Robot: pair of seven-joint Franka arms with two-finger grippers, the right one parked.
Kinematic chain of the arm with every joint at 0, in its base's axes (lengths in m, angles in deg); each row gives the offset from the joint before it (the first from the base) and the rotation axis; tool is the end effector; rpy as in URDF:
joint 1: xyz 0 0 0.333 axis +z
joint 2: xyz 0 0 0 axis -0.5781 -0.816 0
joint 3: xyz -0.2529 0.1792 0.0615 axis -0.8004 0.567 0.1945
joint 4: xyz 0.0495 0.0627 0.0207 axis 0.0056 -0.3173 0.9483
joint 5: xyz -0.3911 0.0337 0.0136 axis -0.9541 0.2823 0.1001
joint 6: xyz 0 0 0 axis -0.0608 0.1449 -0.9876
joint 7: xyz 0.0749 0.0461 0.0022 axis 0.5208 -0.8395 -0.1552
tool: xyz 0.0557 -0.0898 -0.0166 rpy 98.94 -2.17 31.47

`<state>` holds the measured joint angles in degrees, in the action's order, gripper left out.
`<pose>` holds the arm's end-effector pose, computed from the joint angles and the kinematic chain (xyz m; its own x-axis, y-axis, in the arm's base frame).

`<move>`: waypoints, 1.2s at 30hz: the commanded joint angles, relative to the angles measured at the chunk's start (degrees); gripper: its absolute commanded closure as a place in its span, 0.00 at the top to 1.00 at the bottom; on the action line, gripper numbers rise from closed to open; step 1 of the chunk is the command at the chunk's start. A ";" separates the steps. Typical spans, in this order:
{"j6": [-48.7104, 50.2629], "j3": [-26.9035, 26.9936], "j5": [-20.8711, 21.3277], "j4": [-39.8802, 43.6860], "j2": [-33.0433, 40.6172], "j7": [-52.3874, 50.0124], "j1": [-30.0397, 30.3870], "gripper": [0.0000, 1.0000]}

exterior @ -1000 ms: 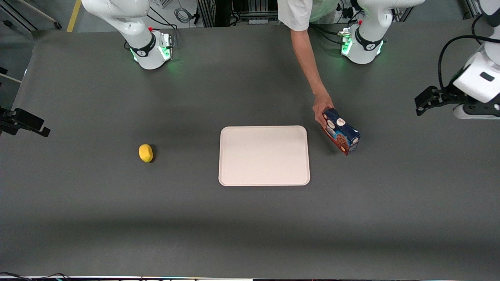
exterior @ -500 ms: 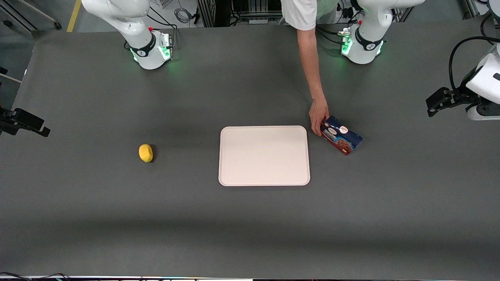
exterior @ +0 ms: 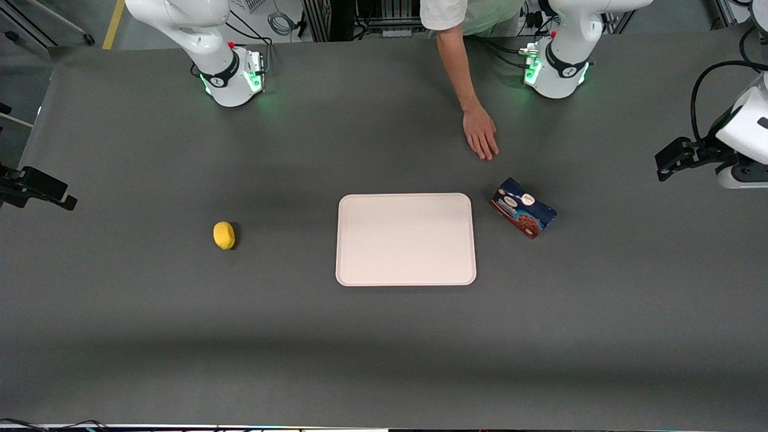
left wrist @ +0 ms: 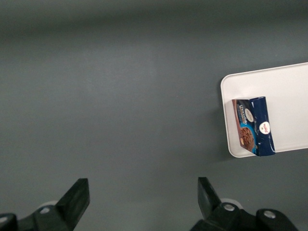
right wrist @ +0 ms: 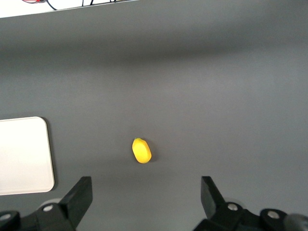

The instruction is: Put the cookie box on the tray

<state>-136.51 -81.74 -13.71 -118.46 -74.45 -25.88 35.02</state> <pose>0.5320 -0.0714 0.5983 0.9482 0.3174 -0.0145 0.3177 -0.9472 0.0428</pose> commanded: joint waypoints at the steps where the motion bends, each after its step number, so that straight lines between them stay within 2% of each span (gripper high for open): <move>1: -0.04 -1.53 -0.70 0.45 -0.73 -11.70 0.03 1.00; 12: -0.40 -2.94 -3.51 0.19 -1.17 -28.59 -0.06 1.00; 24: -1.89 -4.26 -2.98 -2.62 -0.91 -28.51 -0.06 1.00; 27: -4.60 -4.43 -3.07 -6.21 0.14 -28.86 -0.32 1.00; 32: -14.53 -5.48 -3.51 -17.46 4.28 -29.21 -0.24 1.00; 36: -18.41 -7.07 -3.77 -21.43 4.90 -29.56 -0.24 1.00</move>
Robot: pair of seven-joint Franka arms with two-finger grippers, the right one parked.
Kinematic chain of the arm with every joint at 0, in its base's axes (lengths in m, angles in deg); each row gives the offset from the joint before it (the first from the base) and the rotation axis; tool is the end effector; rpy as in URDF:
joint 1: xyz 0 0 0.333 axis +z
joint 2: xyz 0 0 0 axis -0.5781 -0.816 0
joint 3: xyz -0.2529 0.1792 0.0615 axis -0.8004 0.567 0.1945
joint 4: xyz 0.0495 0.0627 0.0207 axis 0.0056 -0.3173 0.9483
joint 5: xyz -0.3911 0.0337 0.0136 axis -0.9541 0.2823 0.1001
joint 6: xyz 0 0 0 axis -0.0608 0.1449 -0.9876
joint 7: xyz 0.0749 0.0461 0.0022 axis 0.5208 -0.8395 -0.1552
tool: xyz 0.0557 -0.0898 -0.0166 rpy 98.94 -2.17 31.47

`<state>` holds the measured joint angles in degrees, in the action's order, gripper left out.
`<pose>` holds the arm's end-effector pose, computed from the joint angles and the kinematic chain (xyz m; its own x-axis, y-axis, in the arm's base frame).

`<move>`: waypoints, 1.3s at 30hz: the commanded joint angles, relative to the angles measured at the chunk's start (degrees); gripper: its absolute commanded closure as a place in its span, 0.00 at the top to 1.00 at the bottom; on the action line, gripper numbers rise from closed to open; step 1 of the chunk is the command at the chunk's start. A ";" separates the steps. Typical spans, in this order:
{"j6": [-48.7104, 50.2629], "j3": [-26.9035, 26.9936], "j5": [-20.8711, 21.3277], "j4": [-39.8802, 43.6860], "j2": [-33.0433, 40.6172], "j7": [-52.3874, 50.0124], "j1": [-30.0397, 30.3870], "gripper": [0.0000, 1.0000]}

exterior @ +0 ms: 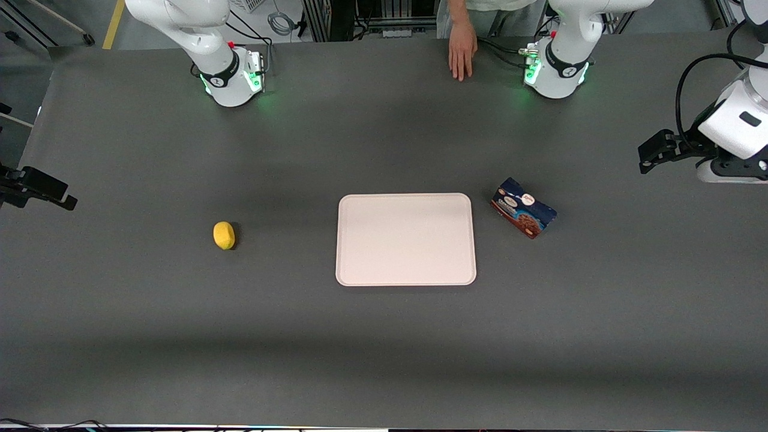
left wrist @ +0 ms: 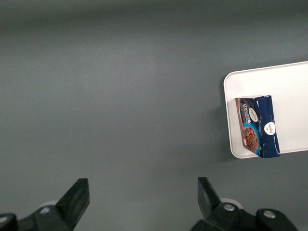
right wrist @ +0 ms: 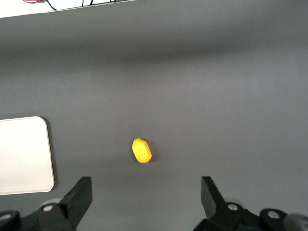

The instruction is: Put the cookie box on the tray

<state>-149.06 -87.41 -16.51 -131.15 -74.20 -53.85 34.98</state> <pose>0.5224 -0.1271 0.5131 0.7393 0.6706 -0.0620 0.6733 -0.7375 0.0524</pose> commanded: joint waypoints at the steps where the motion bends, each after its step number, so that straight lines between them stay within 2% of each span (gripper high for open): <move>1: -6.83 -1.48 -1.23 -9.62 4.64 -2.02 -0.28 1.00; 7: -14.56 -5.70 -1.24 -15.16 3.94 -4.93 -0.19 1.00; 14: -18.77 -5.70 -0.53 -18.58 2.18 -4.14 -0.19 1.00; 28: -43.73 -5.79 0.52 -30.71 -2.74 -2.29 -0.28 1.00; 39: -51.74 -7.02 0.52 -34.06 -5.91 -4.04 -0.46 1.00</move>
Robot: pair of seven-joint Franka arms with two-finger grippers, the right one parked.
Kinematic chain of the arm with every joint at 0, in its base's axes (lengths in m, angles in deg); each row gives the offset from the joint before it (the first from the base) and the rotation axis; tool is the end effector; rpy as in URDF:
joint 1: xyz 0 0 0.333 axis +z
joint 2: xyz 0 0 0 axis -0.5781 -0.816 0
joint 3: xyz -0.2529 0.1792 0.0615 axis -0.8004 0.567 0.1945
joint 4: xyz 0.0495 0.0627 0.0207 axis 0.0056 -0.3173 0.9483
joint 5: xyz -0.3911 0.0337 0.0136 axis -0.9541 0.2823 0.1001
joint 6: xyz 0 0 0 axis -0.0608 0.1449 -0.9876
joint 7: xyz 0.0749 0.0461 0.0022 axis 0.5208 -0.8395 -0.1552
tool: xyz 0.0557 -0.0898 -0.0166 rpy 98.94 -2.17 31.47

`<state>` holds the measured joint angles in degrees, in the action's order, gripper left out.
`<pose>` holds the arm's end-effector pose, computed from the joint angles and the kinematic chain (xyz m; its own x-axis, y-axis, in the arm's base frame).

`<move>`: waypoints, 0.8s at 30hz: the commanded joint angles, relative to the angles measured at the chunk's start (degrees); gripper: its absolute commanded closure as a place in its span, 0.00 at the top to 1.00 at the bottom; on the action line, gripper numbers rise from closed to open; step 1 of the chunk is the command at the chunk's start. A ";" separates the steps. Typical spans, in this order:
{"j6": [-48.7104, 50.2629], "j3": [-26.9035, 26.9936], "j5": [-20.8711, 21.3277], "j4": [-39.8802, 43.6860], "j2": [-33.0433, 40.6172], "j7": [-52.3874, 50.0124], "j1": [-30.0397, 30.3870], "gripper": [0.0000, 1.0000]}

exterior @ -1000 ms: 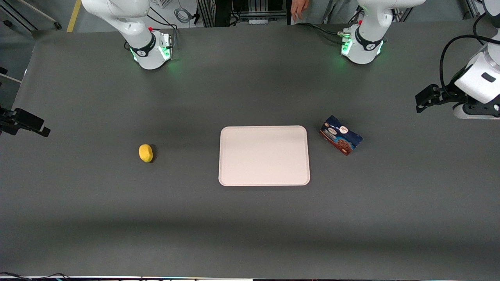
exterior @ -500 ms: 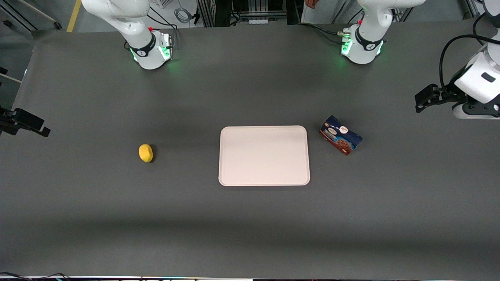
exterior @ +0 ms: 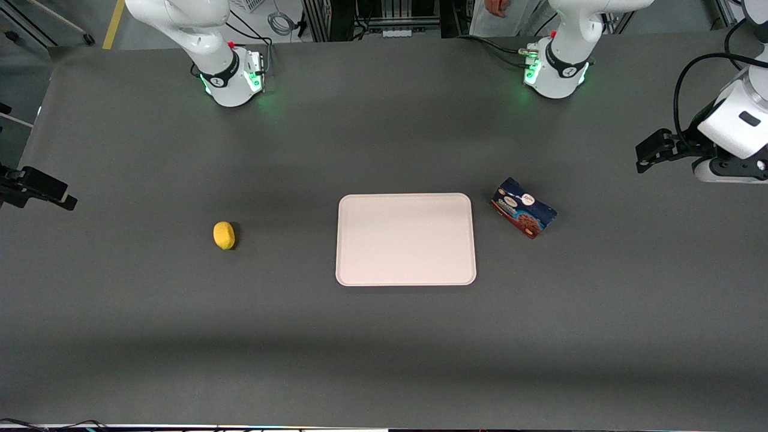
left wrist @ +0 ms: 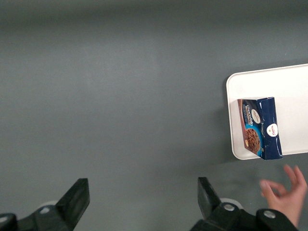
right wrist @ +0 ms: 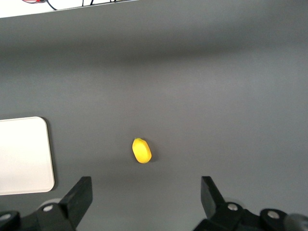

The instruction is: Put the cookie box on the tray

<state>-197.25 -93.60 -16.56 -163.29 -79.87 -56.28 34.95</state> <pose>0.4583 -0.1522 0.2920 0.7397 0.6710 0.0509 0.6525 -0.7337 0.1896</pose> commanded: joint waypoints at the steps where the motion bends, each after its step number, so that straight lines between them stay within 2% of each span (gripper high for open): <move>1: -4.69 -1.18 0.57 -2.27 -0.67 -2.15 -0.43 1.00; 11: -13.04 -1.71 0.92 -3.94 -5.77 -1.98 -0.52 1.00; 20: -13.84 -1.62 1.62 -3.94 -7.18 -1.80 -0.52 1.00; 22: -13.84 -1.62 2.41 -3.94 -7.53 -1.80 -0.43 0.97; 24: -13.76 -1.54 3.64 -3.94 -7.62 -1.80 -0.34 0.87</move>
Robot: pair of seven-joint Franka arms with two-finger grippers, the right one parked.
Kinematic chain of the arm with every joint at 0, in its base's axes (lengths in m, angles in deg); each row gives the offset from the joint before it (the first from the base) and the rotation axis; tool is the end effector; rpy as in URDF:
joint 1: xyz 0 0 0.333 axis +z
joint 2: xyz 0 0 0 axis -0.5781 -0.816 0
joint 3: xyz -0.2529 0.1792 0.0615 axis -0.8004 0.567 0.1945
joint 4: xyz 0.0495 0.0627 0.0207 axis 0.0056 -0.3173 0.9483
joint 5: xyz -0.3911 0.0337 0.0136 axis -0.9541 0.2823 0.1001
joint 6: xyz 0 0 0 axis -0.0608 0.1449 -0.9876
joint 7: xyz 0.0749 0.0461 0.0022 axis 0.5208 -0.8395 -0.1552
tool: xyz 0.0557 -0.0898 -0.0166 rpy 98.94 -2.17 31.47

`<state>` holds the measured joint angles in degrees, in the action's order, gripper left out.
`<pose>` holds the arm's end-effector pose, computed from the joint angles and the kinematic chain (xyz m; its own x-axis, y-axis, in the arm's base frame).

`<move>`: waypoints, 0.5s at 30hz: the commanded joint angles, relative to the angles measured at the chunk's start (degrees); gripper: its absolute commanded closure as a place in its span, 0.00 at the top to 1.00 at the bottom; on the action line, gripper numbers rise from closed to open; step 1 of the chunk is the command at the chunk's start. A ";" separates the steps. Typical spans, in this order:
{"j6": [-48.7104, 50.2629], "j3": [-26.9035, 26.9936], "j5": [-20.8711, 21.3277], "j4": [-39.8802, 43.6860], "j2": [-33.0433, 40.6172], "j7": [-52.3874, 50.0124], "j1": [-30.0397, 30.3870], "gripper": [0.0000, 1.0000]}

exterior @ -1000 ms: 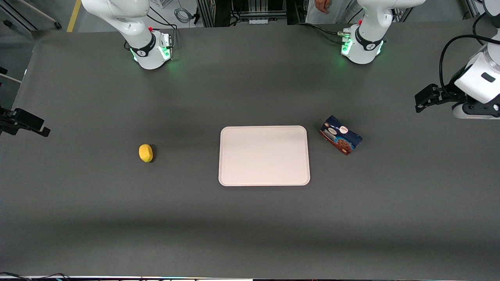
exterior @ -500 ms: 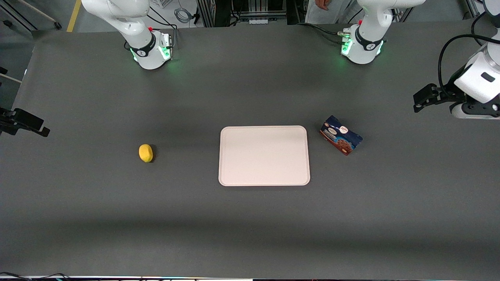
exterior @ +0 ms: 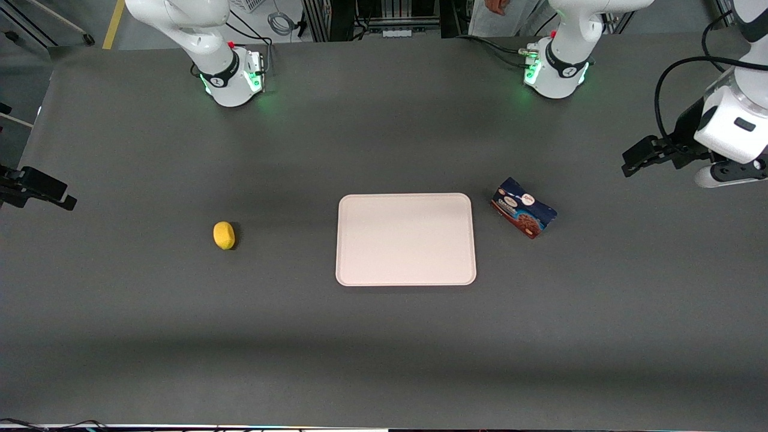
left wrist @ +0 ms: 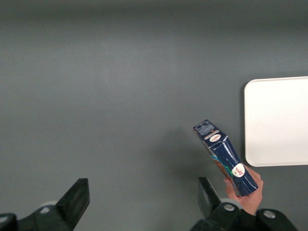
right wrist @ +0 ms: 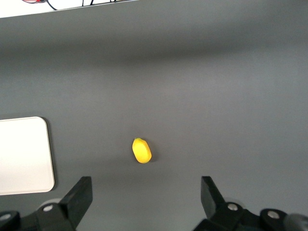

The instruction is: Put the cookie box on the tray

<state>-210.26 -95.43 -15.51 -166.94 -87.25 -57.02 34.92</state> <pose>0.4405 -0.1636 0.2353 0.7516 0.6575 0.0529 0.6308 -0.7398 0.2341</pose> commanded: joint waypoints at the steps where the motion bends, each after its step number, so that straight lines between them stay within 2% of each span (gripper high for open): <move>1: -0.65 0.29 2.78 -0.30 -0.24 -1.05 -0.22 0.78; 4: -0.56 0.38 2.86 -0.21 -0.24 -1.05 -0.22 0.48; 8: -0.21 0.47 2.95 -0.12 -0.24 -0.97 -0.13 0.21; 11: -0.12 0.55 3.13 -0.03 -0.24 0.70 0.13 0.10; 15: 0.05 1.25 3.22 0.23 -0.15 1.85 0.22 0.01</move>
<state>-210.26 -95.03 -13.38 -166.87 -87.42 -56.44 34.97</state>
